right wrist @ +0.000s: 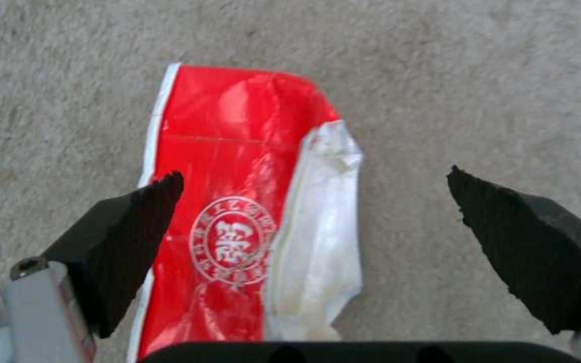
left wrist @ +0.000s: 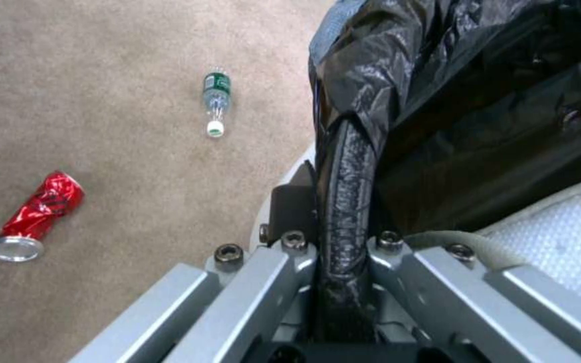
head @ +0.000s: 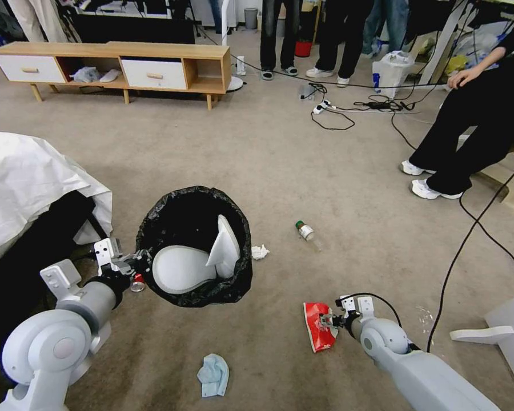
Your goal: Pick up the trash bin and place the garbage on the floor into it.
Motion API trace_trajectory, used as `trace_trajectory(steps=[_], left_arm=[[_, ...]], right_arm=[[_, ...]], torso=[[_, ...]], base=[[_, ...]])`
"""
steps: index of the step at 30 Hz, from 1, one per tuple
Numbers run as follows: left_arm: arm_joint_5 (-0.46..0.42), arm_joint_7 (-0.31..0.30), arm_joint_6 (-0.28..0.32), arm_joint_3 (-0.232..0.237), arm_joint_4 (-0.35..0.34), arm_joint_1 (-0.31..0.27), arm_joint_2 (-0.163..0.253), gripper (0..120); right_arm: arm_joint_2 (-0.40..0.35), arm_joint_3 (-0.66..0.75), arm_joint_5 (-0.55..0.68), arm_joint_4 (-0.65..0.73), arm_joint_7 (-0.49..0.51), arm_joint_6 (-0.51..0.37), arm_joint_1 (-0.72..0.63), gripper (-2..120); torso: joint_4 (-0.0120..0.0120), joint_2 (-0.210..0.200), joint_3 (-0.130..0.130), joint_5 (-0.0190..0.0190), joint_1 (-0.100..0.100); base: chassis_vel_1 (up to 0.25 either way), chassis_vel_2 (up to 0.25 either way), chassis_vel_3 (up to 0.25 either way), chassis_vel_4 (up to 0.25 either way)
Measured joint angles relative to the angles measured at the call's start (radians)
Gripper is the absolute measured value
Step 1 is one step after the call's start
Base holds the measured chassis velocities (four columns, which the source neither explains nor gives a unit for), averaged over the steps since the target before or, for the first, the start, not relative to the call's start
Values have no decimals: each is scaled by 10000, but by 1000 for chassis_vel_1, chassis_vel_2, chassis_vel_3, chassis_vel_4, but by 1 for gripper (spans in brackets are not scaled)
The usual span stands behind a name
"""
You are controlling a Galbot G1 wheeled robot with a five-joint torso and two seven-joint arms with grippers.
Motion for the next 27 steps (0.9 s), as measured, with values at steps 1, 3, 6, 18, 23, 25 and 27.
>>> trace_trajectory(steps=[1, 3, 6, 18, 23, 25, 27], left_arm=[[6, 0, 0, 7, 3, -6, -15, 2], [12, 0, 0, 10, 6, -7, -23, 2], [25, 0, 0, 12, 30, 1, -33, 2], [33, -16, 0, 77, 111, -95, -28, 2], [36, -20, 0, 81, 118, -90, -23, 2], [37, -22, 0, 85, 118, -90, -26, 2], [42, -30, 0, 91, 118, -89, -30, 2]], right_arm=[[29, -83, 0, -47, 0, 28, 51, 100], [56, -144, -2, -94, 3, 47, 97, 100], [145, -319, -41, -277, 30, 168, 216, 96], [119, -419, -132, -526, 18, 452, 137, 57], [102, -404, -132, -597, -1, 581, 128, 42], [101, -401, -132, -620, -3, 613, 128, 36], [100, -395, -129, -626, -6, 667, 123, 23]], torso=[[0, 0, 0, 0, 0], [0, 0, 0, 0, 0], [2, 0, 0, 0, 0], [0, 0, 0, 0, 0], [1, 0, 0, 0, 0], [1, 0, 0, 0, 0], [1, 0, 0, 1, 0]], base=[[0, 0, 0, 0], [0, 0, 0, 0], [0, 0, 0, 0], [0, 0, 0, 0], [0, 0, 0, 0], [0, 0, 0, 0], [0, 0, 0, 0]])
